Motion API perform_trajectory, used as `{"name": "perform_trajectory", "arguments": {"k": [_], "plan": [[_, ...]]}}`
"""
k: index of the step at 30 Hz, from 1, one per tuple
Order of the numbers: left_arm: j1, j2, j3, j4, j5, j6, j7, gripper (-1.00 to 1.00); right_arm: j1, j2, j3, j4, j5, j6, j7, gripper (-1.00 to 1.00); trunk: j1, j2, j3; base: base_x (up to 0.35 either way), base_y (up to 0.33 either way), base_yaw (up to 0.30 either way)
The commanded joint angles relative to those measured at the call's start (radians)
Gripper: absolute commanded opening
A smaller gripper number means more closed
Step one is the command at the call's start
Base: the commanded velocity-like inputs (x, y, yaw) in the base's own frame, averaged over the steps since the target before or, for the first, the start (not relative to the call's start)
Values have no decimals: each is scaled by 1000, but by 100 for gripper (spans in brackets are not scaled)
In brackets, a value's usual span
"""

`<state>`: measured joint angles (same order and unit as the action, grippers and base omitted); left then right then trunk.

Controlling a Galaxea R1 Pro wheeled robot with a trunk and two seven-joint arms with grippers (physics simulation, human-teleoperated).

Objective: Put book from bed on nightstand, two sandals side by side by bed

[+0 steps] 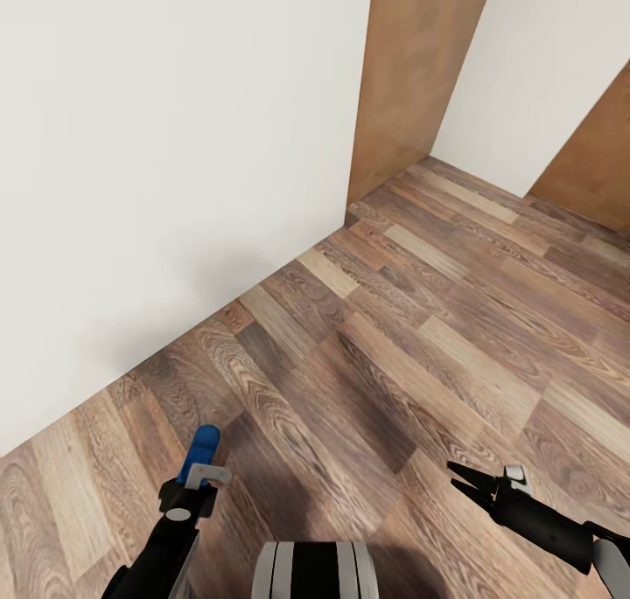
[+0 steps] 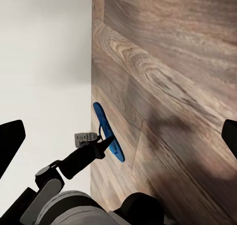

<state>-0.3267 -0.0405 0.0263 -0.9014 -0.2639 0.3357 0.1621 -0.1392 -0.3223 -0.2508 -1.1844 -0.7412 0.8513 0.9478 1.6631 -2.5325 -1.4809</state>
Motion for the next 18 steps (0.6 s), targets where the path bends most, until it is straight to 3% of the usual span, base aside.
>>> {"name": "perform_trajectory", "arguments": {"k": [1, 3, 5, 7, 10, 11, 13, 15, 16, 18], "plan": [[0, 0, 2, -2, -2, 5, -6, -100, 0, 0, -1, 0, -1, 5, 2, 100, -1, 0, 3, 0, 0, 0], [0, 2, 2, -5, 22, 6, -28, -100, 0, -1, -1, 0, -1, 5, 2, 100, -1, 1, 11, 0, 0, 0], [0, 5, 4, -38, 88, 8, -112, -100, 0, 0, -1, 0, -1, 5, 2, 100, -2, 1, 19, 0, 0, 0], [0, 9, 4, -60, 116, 10, -159, -100, 0, 0, -1, 0, -1, 5, 2, 100, -3, 1, 27, 0, 0, 0], [0, 37, 7, -95, 169, 16, -266, -100, 0, 0, -2, 0, -1, 5, 2, 100, -5, 2, 38, 0, 0, 0], [0, 54, 10, -105, 198, 23, -323, -100, 0, 0, -2, 0, -1, 5, 2, 100, -5, 2, 42, 0, 0, 0], [0, 72, 15, -112, 226, 33, -381, -100, 0, 0, -2, 0, -1, 5, 2, 100, -6, 3, 50, 0, 0, 0], [0, 114, 29, -124, 282, 58, -494, -100, 0, 0, -2, 0, 1, 5, 2, 100, -7, 3, 58, 0, 0, 0], [0, 153, 41, -132, 333, 74, -599, -100, 0, 0, -2, 1, 5, 4, 0, 100, -7, 4, 61, 0, 0, 0], [0, 169, 46, -135, 360, 79, -658, -100, 0, 0, -2, 4, 9, 2, -4, 100, -8, 4, 69, 0, 0, 0]]}}
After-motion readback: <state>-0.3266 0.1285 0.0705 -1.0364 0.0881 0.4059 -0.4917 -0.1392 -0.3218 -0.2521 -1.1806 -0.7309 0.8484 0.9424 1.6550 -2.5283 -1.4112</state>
